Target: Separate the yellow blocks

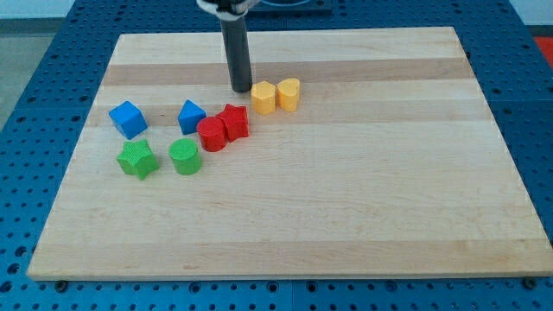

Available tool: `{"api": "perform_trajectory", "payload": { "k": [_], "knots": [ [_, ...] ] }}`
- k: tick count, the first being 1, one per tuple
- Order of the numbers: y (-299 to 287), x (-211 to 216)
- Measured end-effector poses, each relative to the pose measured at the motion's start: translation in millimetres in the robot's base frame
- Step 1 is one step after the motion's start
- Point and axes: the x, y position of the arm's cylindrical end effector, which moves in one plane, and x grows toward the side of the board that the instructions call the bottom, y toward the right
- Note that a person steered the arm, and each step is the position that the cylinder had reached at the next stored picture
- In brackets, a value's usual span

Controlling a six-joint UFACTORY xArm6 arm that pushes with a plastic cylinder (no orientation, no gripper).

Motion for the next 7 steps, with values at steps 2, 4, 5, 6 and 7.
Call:
{"api": "perform_trajectory", "payload": {
  "k": [2, 4, 5, 6, 7],
  "knots": [
    [50, 34],
    [82, 70],
    [94, 70],
    [101, 70],
    [95, 70]
  ]
}}
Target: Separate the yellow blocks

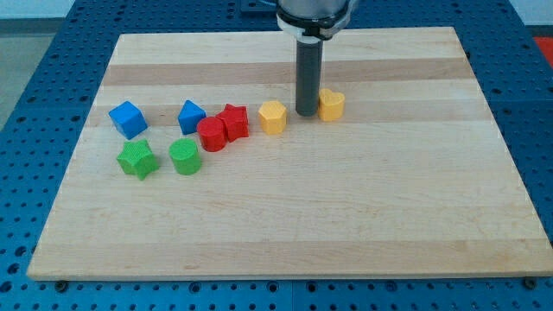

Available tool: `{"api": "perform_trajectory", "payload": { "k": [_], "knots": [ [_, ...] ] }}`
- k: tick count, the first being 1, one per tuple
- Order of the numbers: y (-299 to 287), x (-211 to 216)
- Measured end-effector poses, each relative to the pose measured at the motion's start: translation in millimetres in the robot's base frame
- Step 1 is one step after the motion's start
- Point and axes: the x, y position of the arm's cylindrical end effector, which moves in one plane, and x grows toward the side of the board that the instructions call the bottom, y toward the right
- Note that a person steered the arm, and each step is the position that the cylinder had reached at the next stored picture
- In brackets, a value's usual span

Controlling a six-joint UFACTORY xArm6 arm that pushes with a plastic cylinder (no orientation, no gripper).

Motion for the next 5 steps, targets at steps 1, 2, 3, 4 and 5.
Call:
{"api": "perform_trajectory", "payload": {
  "k": [1, 2, 3, 4, 5],
  "knots": [
    [-26, -4],
    [-59, -21],
    [-88, -22],
    [-101, -22],
    [-103, -12]
  ]
}}
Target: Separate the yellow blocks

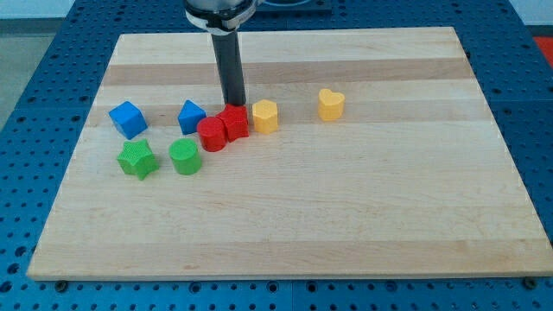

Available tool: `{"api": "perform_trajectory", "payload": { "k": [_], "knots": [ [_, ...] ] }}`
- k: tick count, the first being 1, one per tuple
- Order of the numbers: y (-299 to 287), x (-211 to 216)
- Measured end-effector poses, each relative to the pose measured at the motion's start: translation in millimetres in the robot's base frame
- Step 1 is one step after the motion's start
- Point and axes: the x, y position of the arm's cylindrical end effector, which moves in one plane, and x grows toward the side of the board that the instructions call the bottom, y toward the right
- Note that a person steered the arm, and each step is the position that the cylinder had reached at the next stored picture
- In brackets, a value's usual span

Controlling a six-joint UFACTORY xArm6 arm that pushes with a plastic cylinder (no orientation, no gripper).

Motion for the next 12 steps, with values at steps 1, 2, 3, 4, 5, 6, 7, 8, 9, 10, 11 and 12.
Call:
{"api": "perform_trajectory", "payload": {
  "k": [1, 2, 3, 4, 5, 6, 7, 8, 9, 10, 11, 12],
  "knots": [
    [1, 37],
    [14, 56],
    [33, 63],
    [65, 59],
    [65, 59],
    [68, 52],
    [68, 52],
    [66, 60],
    [65, 61],
    [65, 62],
    [65, 64],
    [64, 64]
  ]
}}
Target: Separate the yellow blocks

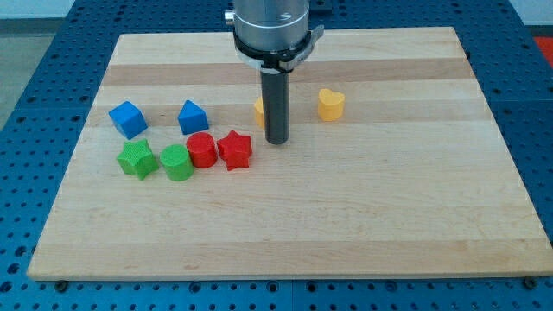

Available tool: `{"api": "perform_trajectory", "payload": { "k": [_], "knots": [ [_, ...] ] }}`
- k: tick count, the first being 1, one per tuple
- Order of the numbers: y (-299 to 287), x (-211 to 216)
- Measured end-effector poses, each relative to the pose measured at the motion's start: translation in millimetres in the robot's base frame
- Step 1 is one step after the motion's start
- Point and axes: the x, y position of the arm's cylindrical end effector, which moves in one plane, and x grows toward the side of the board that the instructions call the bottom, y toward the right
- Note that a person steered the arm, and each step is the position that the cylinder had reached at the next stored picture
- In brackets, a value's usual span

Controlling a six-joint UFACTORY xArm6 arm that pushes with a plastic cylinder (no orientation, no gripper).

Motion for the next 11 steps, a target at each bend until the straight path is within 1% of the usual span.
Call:
{"api": "perform_trajectory", "payload": {
  "k": [4, 5, 8, 9, 10, 11],
  "knots": [
    [0, -9],
    [0, -18],
    [0, -17],
    [-12, -11],
    [-40, -12],
    [-60, -35]
  ]
}}
